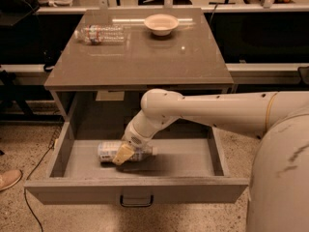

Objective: Pick blue plastic bottle from top drawer and place on counter

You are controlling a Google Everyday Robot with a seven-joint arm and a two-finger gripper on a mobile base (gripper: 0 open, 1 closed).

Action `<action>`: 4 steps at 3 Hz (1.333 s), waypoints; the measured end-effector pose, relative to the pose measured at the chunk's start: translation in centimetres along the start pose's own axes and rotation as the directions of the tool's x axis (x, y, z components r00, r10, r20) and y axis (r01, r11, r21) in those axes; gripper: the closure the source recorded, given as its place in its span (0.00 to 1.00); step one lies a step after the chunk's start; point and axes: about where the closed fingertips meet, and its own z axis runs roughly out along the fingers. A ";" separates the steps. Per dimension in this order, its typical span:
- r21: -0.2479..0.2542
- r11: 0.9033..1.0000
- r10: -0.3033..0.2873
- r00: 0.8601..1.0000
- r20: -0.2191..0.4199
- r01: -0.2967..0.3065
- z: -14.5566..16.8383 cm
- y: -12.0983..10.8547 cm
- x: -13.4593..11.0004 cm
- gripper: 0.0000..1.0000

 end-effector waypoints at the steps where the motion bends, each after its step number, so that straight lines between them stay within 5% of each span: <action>1: 0.009 1.000 0.030 0.999 0.044 -0.030 -0.6 0.2 0.8 0.65; 2: 0.086 0.996 0.020 0.992 0.127 -0.032 -6.2 0.8 1.3 0.89; 3: 0.241 0.971 -0.046 0.983 0.176 0.002 -16.7 -0.1 2.7 1.00; 4: 0.241 0.970 -0.046 0.983 0.177 0.002 -16.7 -0.1 2.7 1.00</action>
Offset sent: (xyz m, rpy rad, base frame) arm -0.0076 -0.1242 0.1305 0.1834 -0.2339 -0.2056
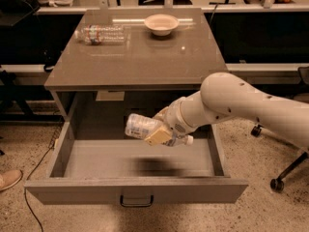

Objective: Pick blue plastic bottle from top drawer and place on counter

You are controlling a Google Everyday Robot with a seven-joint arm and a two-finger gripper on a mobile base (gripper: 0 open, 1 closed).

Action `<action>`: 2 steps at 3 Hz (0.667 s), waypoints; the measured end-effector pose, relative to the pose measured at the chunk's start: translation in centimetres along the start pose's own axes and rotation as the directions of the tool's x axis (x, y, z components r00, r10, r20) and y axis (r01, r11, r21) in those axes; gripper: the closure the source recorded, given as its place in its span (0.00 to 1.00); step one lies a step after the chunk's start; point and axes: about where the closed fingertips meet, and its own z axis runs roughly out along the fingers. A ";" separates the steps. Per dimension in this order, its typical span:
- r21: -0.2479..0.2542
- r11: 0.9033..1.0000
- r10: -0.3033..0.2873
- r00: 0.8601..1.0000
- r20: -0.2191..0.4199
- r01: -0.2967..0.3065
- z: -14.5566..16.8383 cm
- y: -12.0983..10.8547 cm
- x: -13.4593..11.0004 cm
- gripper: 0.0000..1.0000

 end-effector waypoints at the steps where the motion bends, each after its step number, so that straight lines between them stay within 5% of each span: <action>1: 0.096 0.995 -0.044 0.996 0.082 0.037 -3.5 -1.4 -3.6 1.00; 2: 0.180 0.980 -0.105 0.986 0.126 0.082 -7.4 -4.6 -8.3 1.00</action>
Offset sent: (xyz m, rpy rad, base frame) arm 0.0880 -0.0035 0.2061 0.1018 -0.3751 -0.0541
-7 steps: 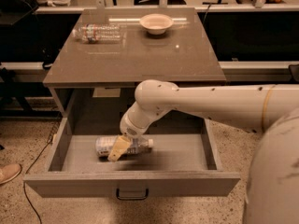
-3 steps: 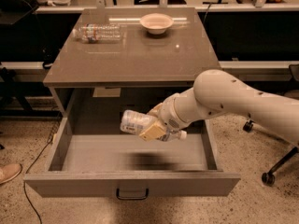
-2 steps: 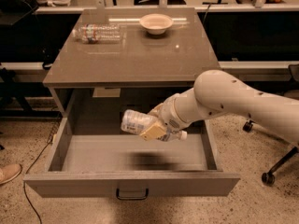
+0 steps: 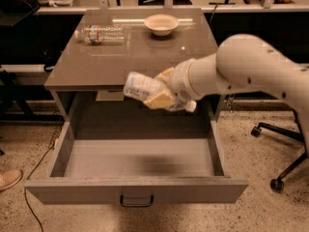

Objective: Pick blue plastic bottle from top drawer and place on counter

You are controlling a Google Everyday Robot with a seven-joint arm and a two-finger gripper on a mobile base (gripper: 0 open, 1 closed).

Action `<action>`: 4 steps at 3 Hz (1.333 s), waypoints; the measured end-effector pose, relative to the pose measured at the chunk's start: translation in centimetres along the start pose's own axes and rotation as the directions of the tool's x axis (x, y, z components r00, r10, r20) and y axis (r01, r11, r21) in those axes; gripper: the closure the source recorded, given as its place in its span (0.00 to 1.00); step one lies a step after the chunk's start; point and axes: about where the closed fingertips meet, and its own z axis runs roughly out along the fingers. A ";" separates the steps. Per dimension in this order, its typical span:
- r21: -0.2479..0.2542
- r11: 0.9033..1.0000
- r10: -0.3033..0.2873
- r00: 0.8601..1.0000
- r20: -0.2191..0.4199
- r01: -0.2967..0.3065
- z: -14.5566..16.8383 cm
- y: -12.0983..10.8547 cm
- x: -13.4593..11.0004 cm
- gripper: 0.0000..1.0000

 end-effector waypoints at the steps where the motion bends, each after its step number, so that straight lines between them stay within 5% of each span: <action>1: -0.007 1.000 -0.008 0.999 0.031 0.009 0.3 -4.7 -3.0 1.00; 2: -0.074 0.997 0.010 1.000 0.020 -0.009 3.9 -8.4 -4.0 1.00; 3: -0.101 0.995 0.013 1.000 0.014 -0.011 7.1 -12.0 -6.0 0.81; 4: -0.072 0.997 0.001 0.999 0.042 0.002 8.2 -15.7 -9.3 0.58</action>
Offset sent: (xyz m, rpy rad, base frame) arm 0.1882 0.0384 0.0894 0.0824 0.0109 0.0723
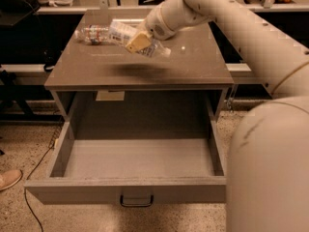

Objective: Pick blue plastic bottle from top drawer and place on counter

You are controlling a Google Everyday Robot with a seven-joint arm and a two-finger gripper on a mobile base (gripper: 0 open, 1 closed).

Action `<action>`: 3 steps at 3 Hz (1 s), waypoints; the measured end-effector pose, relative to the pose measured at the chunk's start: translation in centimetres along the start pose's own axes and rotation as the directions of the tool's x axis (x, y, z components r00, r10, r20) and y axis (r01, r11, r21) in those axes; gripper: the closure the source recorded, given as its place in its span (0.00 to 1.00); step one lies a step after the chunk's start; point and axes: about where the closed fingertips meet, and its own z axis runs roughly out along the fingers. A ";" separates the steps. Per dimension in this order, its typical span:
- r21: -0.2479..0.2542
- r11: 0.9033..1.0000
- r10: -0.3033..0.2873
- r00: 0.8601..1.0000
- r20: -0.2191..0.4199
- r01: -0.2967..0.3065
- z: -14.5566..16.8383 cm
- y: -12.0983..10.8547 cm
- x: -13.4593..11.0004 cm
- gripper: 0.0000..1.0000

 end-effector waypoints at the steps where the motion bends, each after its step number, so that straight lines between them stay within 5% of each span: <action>1: 0.013 1.000 0.001 1.000 0.024 -0.001 0.8 -2.3 -2.0 0.35; 2: 0.005 1.000 0.011 0.999 0.037 -0.011 2.0 -3.5 -2.9 0.11; 3: -0.030 0.999 0.047 0.998 0.040 -0.045 3.8 -4.4 -2.3 0.00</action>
Offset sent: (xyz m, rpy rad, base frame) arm 0.0684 0.0251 0.0321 0.0576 -0.0048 -0.0057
